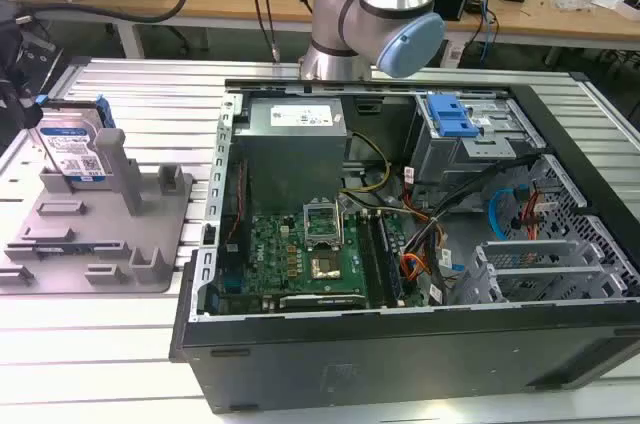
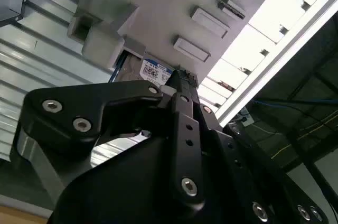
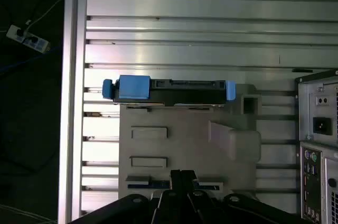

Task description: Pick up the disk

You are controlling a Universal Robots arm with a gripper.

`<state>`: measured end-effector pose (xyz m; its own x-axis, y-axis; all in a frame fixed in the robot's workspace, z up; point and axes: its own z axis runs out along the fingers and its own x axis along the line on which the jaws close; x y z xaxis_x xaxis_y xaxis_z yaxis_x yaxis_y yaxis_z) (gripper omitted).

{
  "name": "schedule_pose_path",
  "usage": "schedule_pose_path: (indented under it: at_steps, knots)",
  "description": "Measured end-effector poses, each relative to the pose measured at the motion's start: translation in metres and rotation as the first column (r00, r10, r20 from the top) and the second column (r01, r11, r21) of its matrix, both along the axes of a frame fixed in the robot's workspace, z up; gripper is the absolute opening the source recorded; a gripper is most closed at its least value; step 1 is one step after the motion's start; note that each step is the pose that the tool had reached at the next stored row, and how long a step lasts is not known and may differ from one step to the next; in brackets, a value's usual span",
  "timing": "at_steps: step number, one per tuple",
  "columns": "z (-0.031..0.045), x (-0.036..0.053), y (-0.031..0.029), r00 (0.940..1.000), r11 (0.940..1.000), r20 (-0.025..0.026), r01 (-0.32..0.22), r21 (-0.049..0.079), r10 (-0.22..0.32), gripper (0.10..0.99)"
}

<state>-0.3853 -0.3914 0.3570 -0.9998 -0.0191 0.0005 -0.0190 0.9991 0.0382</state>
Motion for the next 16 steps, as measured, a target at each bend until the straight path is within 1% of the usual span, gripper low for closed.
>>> schedule_pose_path:
  at_steps: [10,11,12,14,15,16]
  knots:
    - [0.0000,0.0000,0.0000,1.0000,1.0000,0.0000,0.000,0.000,0.000,0.106]
    - [0.0000,0.0000,0.0000,1.0000,1.0000,0.0000,-0.007,0.000,0.007,0.106]
    - [0.0000,-0.0001,0.0000,0.9998,0.9998,0.0000,-0.018,0.000,0.018,0.106]
    - [0.0000,0.0000,0.0000,0.9964,0.9964,0.0001,-0.085,0.000,0.085,0.106]
    - [0.0000,0.0000,0.0000,0.9918,0.9918,0.0002,-0.128,0.000,0.128,0.106]
    - [0.0000,0.0000,0.0000,0.9877,0.9877,0.0001,-0.156,0.000,0.156,0.106]
